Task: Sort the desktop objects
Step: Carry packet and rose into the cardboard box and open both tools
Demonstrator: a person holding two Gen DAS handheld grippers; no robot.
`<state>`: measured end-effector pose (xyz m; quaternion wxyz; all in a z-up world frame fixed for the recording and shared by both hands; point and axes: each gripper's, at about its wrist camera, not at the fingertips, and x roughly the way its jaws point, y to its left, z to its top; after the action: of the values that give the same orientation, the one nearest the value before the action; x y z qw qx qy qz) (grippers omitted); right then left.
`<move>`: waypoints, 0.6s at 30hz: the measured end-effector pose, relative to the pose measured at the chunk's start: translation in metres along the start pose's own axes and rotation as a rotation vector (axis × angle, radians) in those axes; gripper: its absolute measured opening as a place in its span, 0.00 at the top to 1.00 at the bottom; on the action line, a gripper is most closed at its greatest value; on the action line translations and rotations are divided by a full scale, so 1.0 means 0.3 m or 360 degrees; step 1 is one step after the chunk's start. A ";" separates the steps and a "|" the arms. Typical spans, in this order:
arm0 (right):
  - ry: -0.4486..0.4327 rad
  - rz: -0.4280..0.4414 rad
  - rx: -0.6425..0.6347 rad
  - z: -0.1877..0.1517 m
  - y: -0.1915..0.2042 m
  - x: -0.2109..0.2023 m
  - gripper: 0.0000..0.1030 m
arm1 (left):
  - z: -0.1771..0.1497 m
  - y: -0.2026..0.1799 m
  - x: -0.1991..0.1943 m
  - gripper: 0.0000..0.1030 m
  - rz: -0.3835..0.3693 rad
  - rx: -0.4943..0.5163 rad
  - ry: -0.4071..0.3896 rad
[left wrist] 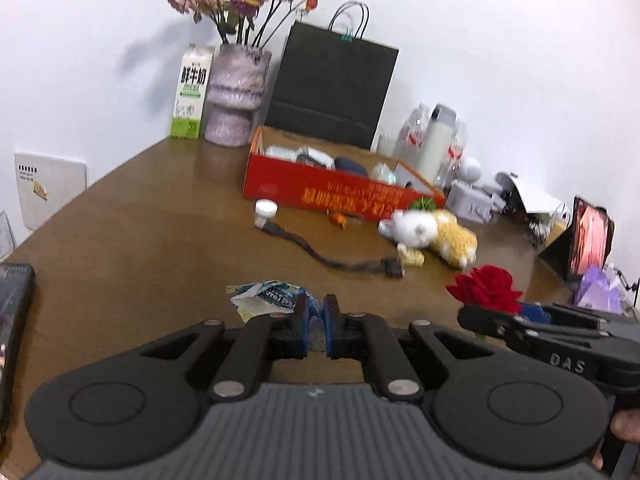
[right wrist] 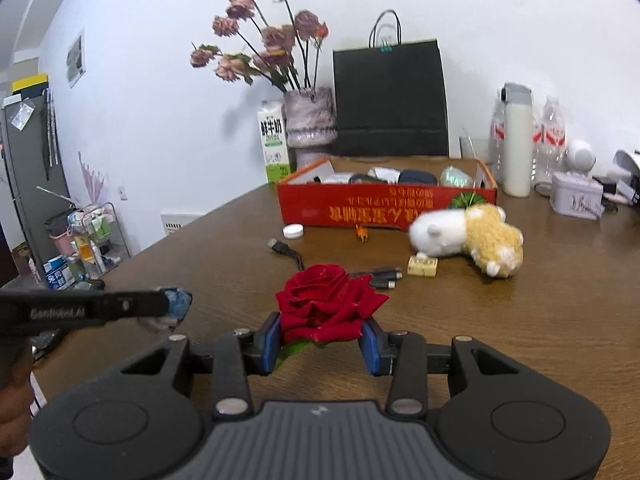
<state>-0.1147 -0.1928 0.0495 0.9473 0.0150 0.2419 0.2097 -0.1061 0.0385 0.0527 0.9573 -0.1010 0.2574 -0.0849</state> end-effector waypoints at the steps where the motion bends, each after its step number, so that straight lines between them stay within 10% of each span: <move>1: -0.0013 -0.0012 0.0002 0.008 -0.006 -0.008 0.62 | 0.012 -0.002 0.004 0.92 -0.0001 0.0006 -0.0013; 11: -0.0147 -0.0096 -0.0036 0.280 -0.183 0.070 0.62 | 0.342 -0.039 0.244 0.92 -0.0096 0.0118 -0.0128; 18: -0.0056 -0.0195 -0.0085 0.594 -0.389 0.421 0.62 | 0.615 -0.106 0.652 0.92 -0.0005 0.0302 -0.0102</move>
<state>0.1141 -0.2350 0.1345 0.9625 -0.0213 0.2200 0.1573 0.1515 -0.0066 0.1234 0.9702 -0.0129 0.2171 -0.1071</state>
